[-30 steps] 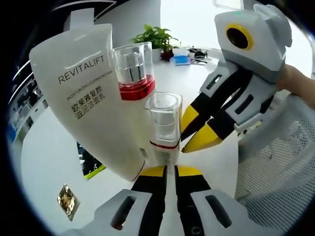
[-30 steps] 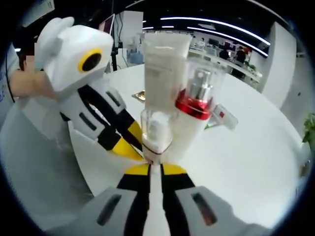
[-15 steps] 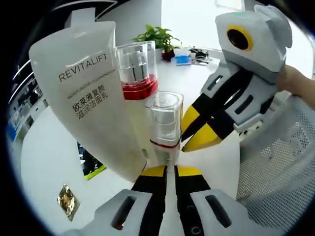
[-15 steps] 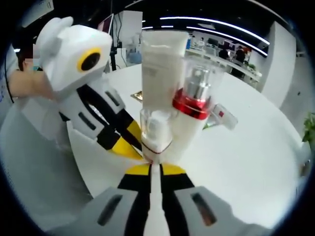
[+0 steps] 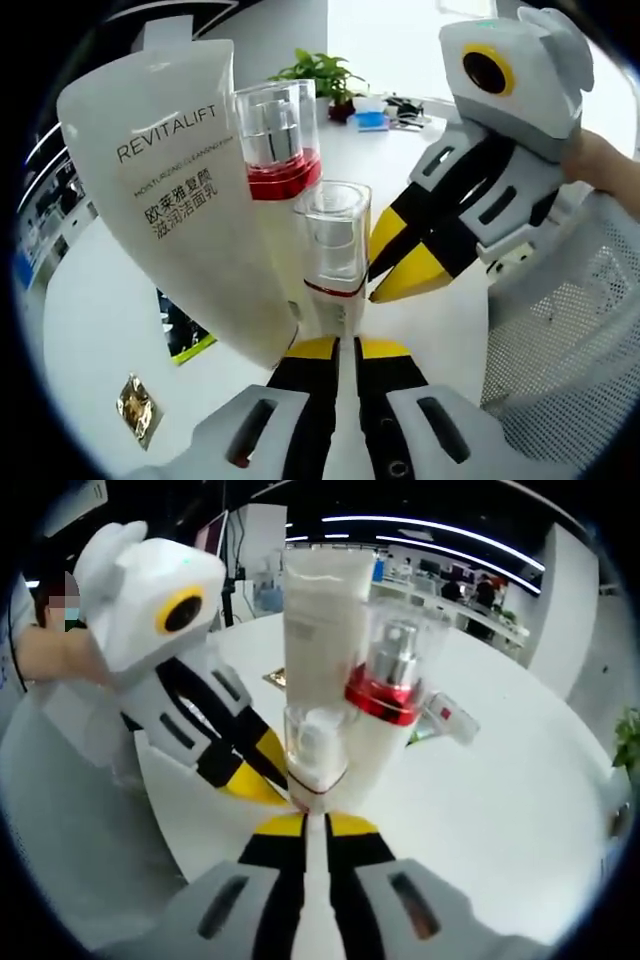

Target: Arrange the skincare products in the storage area until every visible bottle or jar stands upright without overlapping.

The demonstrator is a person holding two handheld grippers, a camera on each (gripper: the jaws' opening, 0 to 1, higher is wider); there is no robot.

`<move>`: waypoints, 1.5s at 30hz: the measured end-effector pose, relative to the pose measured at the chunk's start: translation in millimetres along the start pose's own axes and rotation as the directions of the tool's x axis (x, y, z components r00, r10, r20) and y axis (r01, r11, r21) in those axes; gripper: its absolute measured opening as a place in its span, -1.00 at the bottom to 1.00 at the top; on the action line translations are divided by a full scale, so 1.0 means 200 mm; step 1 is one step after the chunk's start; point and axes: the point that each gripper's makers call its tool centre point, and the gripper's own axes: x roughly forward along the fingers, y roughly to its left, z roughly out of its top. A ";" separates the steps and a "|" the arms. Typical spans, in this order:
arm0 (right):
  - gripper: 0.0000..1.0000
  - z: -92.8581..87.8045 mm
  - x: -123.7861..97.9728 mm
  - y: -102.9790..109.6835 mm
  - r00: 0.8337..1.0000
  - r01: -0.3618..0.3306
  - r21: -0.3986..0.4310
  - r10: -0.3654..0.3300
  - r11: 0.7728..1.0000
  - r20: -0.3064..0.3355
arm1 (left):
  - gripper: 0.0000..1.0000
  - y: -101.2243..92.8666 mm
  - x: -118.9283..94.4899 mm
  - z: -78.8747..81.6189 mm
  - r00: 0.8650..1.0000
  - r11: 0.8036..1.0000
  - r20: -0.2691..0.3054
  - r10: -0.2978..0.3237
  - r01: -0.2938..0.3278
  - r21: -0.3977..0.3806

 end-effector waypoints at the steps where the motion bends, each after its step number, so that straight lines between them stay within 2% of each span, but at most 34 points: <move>1: -0.86 0.00 0.00 0.00 1.000 0.004 -0.007 -0.004 1.000 -0.004 | -0.96 0.00 -0.01 0.00 1.000 1.000 0.000 0.000 0.000 0.000; 7: -0.85 0.00 -0.04 0.00 1.000 0.015 -0.025 -0.015 1.000 -0.011 | -0.95 0.01 -0.07 0.01 1.000 1.000 0.012 0.009 -0.009 -0.002; 16: -0.84 0.07 -0.12 0.03 0.999 0.035 -0.022 -0.034 0.999 0.038 | -0.86 0.03 -0.20 0.02 0.998 0.999 0.040 0.049 -0.049 -0.008; 20: -0.81 0.09 -0.16 0.04 0.997 0.054 -0.011 -0.054 0.998 0.060 | -0.86 0.06 -0.28 0.00 0.996 0.997 0.049 0.075 -0.074 -0.023; 24: -0.79 0.10 -0.19 0.03 0.995 0.067 0.002 -0.067 0.998 0.070 | -0.77 0.08 -0.36 -0.03 0.993 0.994 0.045 0.105 -0.104 -0.036; 33: -0.55 0.16 -0.24 0.03 0.988 0.100 0.058 -0.106 0.993 0.112 | -0.56 0.16 -0.50 -0.06 0.982 0.983 0.053 0.181 -0.179 -0.045; 37: -0.38 0.17 -0.25 0.03 0.986 0.105 0.082 -0.114 0.991 0.119 | -0.36 0.18 -0.56 -0.05 0.977 0.979 0.070 0.201 -0.197 -0.061; 42: -0.11 0.18 -0.26 0.03 0.986 0.118 0.089 -0.127 0.989 0.110 | -0.25 0.19 -0.63 -0.08 0.974 0.974 0.058 0.219 -0.215 -0.065; 45: -0.02 0.19 -0.28 0.03 0.985 0.121 0.106 -0.133 0.987 0.112 | -0.18 0.20 -0.66 -0.10 0.971 0.970 0.052 0.234 -0.230 -0.076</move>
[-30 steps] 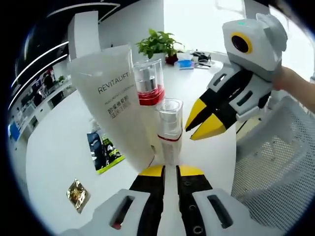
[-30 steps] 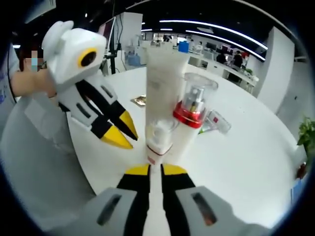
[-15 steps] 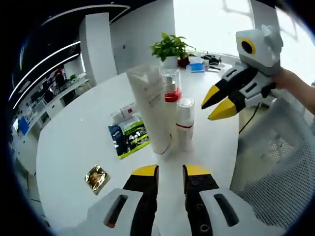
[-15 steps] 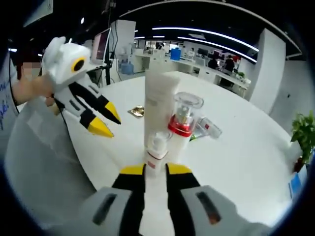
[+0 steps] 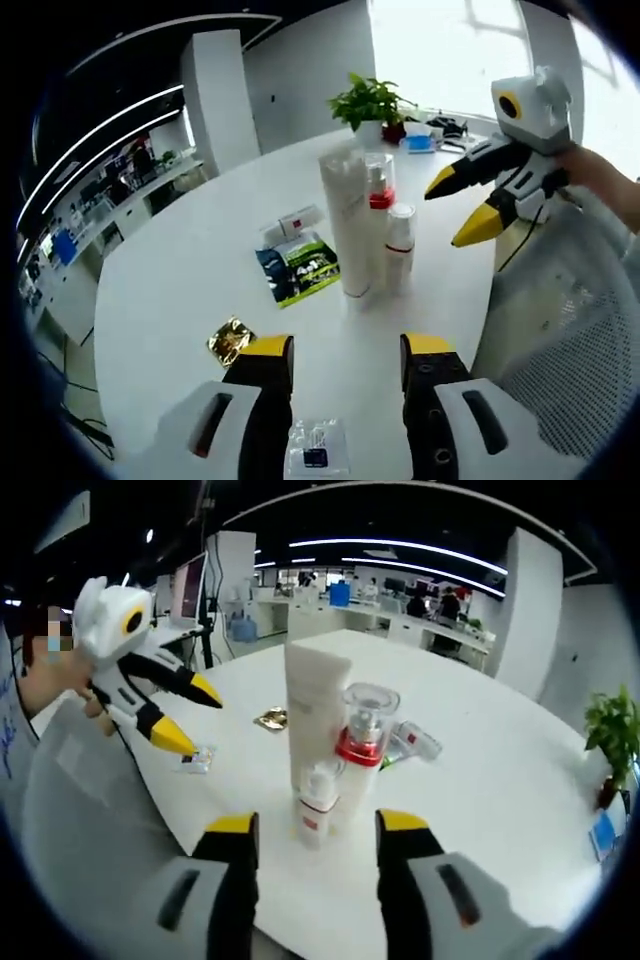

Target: Arrange the skincare products in the storage area until every visible bottle or jar stands upright without overlapping.

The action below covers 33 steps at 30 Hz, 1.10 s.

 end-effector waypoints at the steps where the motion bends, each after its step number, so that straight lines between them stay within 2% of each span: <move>1: 0.03 0.00 0.00 0.00 1.000 -0.001 0.007 0.001 1.000 0.003 | -0.17 0.00 -0.01 -0.01 1.000 1.000 -0.002 0.002 -0.002 -0.002; 5: 0.12 0.02 -0.02 0.01 1.000 0.004 0.015 -0.004 1.000 0.003 | -0.05 0.00 -0.05 -0.04 1.000 1.000 -0.019 0.008 -0.008 -0.017; 9: 0.36 0.02 -0.03 0.01 1.000 0.003 0.016 -0.003 1.000 -0.007 | 0.09 0.01 -0.09 -0.07 0.999 1.000 -0.030 0.013 -0.014 -0.028; 11: 0.41 0.02 -0.03 0.01 1.000 0.006 0.008 -0.006 1.000 -0.013 | 0.16 0.02 -0.11 -0.09 0.998 0.999 -0.047 0.030 -0.031 -0.029; 16: 0.57 0.04 -0.03 0.04 1.000 -0.017 -0.015 0.016 1.000 -0.023 | 0.35 0.05 -0.16 -0.12 0.998 0.997 -0.048 0.045 -0.048 -0.061; 21: 0.71 0.01 -0.02 0.06 0.996 -0.033 -0.008 0.032 0.999 -0.078 | 0.49 0.09 -0.21 -0.15 0.995 0.996 -0.071 0.071 -0.075 -0.055; 25: 0.83 0.00 -0.02 0.06 0.996 -0.032 -0.005 0.032 0.999 -0.086 | 0.64 0.11 -0.24 -0.17 0.993 0.994 -0.084 0.086 -0.091 -0.066; 33: 0.99 0.04 -0.03 0.06 0.998 -0.024 -0.026 0.022 0.999 -0.061 | 0.81 0.09 -0.26 -0.22 0.990 0.996 -0.120 0.069 -0.075 -0.048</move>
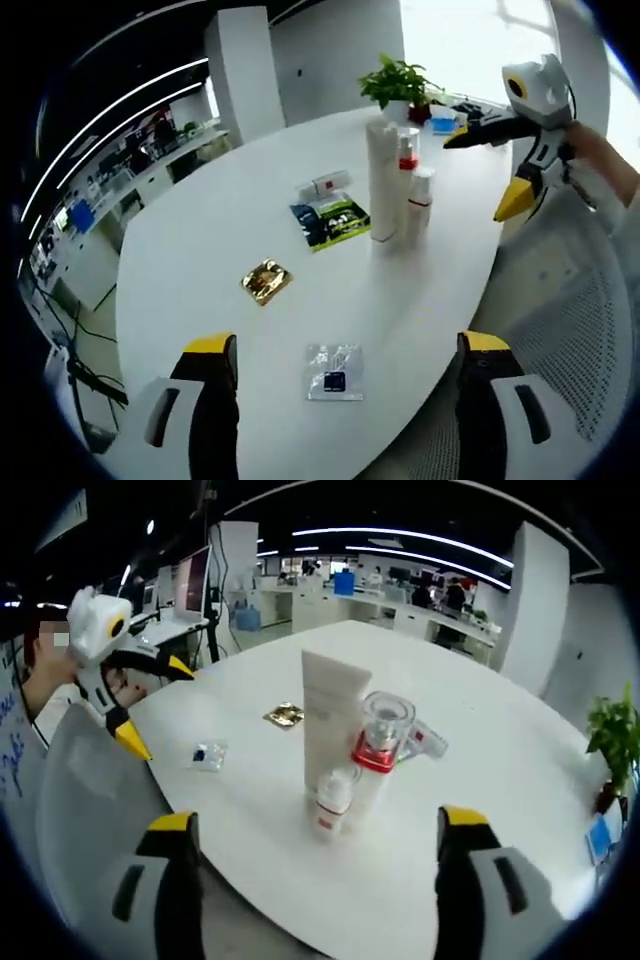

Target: Arrange the skincare products in the storage area until every visible bottle or jar stands upright without overlapping.

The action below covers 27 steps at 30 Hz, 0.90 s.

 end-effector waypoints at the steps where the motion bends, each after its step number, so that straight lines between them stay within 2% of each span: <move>1: 0.99 0.00 0.00 0.00 1.000 0.003 -0.004 -0.003 1.000 0.002 | 0.84 0.00 0.00 0.00 1.000 1.000 0.001 -0.002 0.002 0.002; 6: 1.00 0.01 -0.01 -0.01 1.000 0.000 -0.016 0.000 1.000 -0.001 | 0.94 0.00 -0.01 0.02 1.000 1.000 0.017 -0.007 0.007 -0.001; 15: 1.00 0.02 -0.03 -0.04 1.000 -0.026 -0.055 0.025 0.998 -0.018 | 0.94 0.03 -0.01 0.03 0.999 1.000 0.037 0.019 -0.018 -0.013; 20: 1.00 0.04 -0.03 -0.08 0.998 -0.044 -0.091 0.040 0.995 -0.048 | 0.94 0.03 -0.01 0.03 0.999 1.000 0.051 0.013 -0.013 -0.010; 27: 1.00 0.11 -0.03 -0.17 0.997 -0.078 -0.112 0.074 0.991 -0.035 | 0.94 0.05 -0.02 0.05 0.997 0.999 0.078 0.028 -0.026 -0.028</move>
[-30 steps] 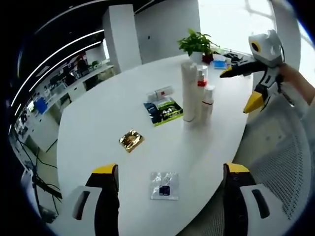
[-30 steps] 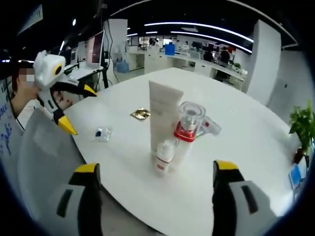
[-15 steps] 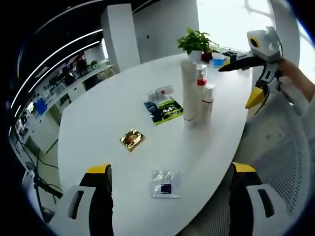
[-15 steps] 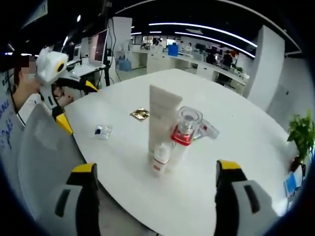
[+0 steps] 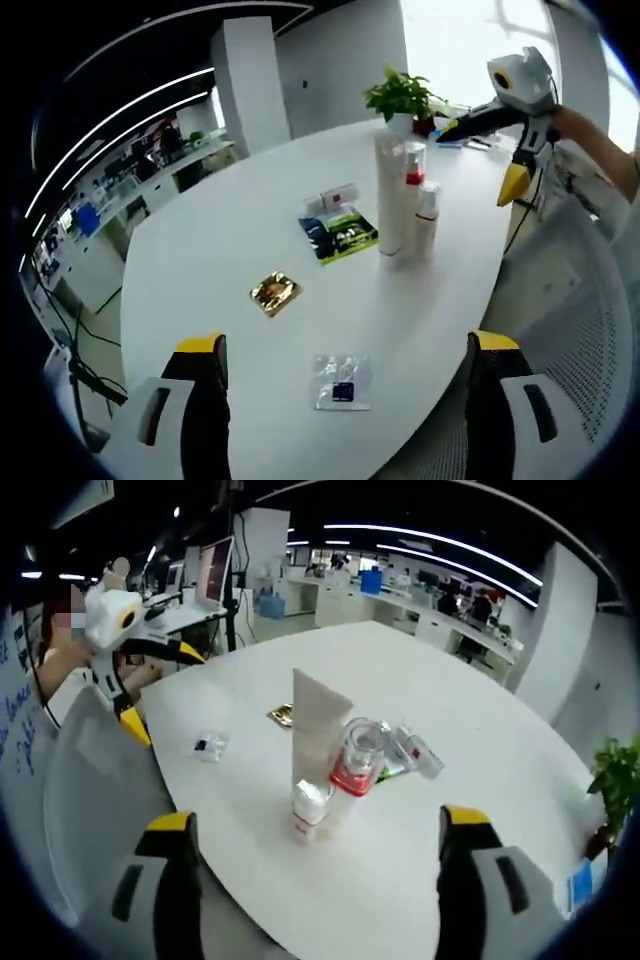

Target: Arrange the skincare products in the storage area until every visible bottle or jar stands upright without overlapping.

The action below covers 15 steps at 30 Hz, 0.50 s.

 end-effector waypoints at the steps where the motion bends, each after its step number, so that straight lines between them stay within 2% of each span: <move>1: 1.00 0.01 0.00 -0.02 1.000 0.002 -0.004 -0.002 1.000 0.002 | 0.94 0.00 0.00 0.00 1.000 1.000 0.003 -0.001 0.001 -0.002; 8: 0.99 0.06 -0.06 -0.21 0.999 0.044 -0.023 -0.044 0.999 -0.002 | 0.94 0.02 0.03 -0.03 1.000 1.000 -0.024 -0.005 0.005 0.010; 12: 0.98 0.09 -0.08 -0.32 0.998 0.063 -0.012 -0.063 0.998 0.006 | 0.94 0.04 0.05 -0.01 0.999 1.000 -0.030 -0.013 0.013 0.010; 15: 0.92 0.09 -0.08 -0.42 0.994 0.104 -0.018 -0.104 0.994 -0.017 | 0.94 0.05 0.06 0.00 0.999 1.000 -0.031 -0.018 0.018 0.014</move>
